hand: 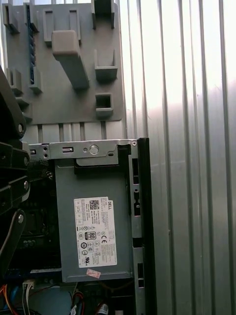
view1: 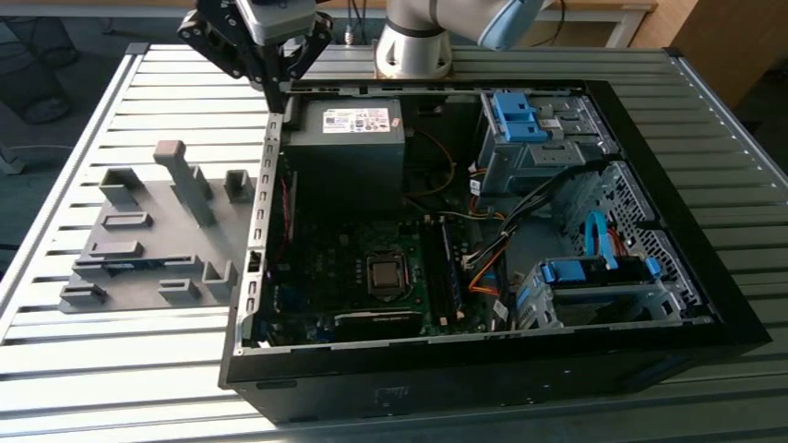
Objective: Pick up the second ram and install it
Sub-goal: 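Reach for the second ram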
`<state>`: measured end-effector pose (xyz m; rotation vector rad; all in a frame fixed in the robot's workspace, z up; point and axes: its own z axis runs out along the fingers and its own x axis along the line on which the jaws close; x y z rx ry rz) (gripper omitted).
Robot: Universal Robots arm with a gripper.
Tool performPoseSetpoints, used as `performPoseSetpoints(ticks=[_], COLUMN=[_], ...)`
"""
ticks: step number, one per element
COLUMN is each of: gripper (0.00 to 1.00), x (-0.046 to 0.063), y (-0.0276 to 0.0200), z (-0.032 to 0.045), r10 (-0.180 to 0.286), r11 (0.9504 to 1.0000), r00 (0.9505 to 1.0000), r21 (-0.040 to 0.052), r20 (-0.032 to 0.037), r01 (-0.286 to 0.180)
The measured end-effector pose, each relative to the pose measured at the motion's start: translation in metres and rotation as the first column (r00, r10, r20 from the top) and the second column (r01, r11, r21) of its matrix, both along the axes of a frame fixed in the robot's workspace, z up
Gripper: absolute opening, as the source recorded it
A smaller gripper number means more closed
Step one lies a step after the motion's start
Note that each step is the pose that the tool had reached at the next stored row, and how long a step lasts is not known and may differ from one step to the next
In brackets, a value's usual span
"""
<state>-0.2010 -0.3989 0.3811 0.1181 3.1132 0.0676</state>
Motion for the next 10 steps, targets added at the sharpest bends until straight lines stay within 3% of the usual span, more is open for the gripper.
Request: performPoseSetpoints(ticks=[10], gripper=[0.11], x=[-0.0052], y=[0.0000], z=[-0.0009], r10=[0.000], r11=[1.0000], r00=[1.0000], r21=[0.0000], r20=[-0.0001], r01=[0.000])
